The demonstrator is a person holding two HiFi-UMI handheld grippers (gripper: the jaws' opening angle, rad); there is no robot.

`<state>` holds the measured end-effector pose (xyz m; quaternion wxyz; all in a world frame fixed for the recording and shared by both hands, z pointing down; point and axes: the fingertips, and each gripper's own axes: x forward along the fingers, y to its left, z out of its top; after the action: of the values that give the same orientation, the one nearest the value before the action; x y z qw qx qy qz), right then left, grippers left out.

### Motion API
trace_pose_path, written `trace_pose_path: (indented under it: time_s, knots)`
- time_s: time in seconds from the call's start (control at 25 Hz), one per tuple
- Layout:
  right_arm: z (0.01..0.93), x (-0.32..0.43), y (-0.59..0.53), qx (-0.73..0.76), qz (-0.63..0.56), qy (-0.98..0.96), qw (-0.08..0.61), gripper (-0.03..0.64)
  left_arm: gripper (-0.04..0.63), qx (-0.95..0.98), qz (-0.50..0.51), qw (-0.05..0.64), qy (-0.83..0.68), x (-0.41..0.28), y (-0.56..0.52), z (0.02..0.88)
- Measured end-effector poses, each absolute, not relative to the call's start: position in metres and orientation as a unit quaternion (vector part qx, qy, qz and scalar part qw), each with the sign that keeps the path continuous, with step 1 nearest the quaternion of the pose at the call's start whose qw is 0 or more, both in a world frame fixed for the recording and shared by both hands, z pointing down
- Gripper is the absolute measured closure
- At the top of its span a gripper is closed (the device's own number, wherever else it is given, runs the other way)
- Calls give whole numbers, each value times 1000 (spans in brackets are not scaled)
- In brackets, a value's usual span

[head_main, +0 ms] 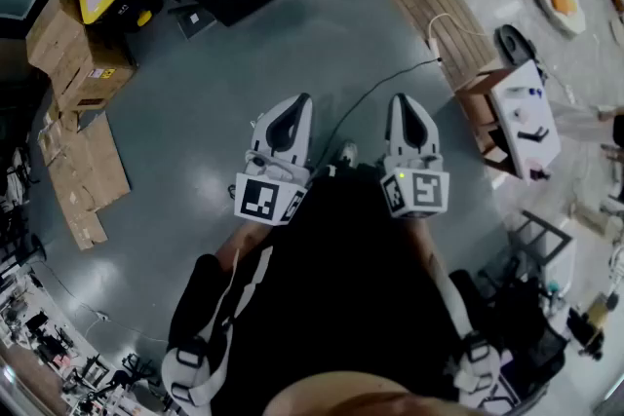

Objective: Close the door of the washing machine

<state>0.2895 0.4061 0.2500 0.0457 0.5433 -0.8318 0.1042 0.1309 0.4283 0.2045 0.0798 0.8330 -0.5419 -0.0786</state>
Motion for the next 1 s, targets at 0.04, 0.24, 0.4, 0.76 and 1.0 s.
trace_pose_path:
  time_s: [0.04,0.24,0.4,0.76,1.0]
  knots:
    - [250,290,405,543,106,-832,45,611,590,836,-72,74,-539,132,427,207]
    - [250,292,402,540,107,-834,43,611,590,841,-60,65,-533,138,424,211]
    - [248,302,403,544,102,-832,37,611,590,842,-59,64,-533,146,424,211]
    - [260,332,394,535,111,-837,39,489,590,838,-51,65,-539,180,421,215]
    - [265,356,389,516,114,-848,39,489,590,829,-50,73,-552,210,423,219]
